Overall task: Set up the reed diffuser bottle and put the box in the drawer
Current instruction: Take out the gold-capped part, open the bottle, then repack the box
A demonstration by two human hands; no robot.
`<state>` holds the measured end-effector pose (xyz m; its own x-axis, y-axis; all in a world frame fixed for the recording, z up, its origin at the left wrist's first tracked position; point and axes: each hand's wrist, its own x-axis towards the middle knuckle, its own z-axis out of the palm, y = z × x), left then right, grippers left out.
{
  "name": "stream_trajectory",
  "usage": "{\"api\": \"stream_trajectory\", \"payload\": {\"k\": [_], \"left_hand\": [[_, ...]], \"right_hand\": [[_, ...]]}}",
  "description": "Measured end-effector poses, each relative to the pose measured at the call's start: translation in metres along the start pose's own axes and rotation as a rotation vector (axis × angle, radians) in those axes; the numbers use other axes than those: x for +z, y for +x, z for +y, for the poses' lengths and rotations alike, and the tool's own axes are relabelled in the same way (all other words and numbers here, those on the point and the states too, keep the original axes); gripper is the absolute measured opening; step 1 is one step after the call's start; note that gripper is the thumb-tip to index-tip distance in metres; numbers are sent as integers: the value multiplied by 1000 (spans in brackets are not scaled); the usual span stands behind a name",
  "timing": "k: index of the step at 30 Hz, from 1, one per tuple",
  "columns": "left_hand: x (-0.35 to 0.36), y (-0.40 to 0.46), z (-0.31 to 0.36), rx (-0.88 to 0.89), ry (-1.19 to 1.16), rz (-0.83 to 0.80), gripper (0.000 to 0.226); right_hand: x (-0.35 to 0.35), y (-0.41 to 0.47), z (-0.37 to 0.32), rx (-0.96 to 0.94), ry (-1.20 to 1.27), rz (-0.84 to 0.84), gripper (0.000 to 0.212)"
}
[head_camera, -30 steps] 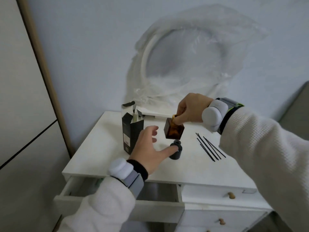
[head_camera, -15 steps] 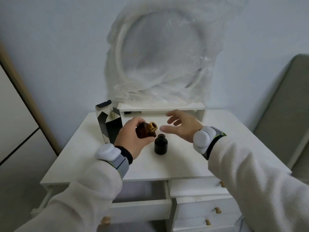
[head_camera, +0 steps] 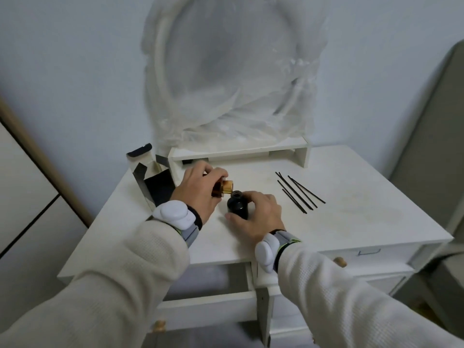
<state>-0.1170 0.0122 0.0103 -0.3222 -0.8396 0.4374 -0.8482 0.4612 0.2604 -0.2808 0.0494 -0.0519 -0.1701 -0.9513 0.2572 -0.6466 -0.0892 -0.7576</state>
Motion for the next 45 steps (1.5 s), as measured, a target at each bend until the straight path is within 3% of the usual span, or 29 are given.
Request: {"api": "stream_trajectory", "payload": {"k": [17, 45], "left_hand": [[4, 9, 7, 242, 105, 25, 56], [9, 21, 1, 414, 224, 85, 53]], "right_hand": [[1, 2, 3, 0, 30, 25, 41], [4, 4, 7, -15, 6, 20, 42]]}}
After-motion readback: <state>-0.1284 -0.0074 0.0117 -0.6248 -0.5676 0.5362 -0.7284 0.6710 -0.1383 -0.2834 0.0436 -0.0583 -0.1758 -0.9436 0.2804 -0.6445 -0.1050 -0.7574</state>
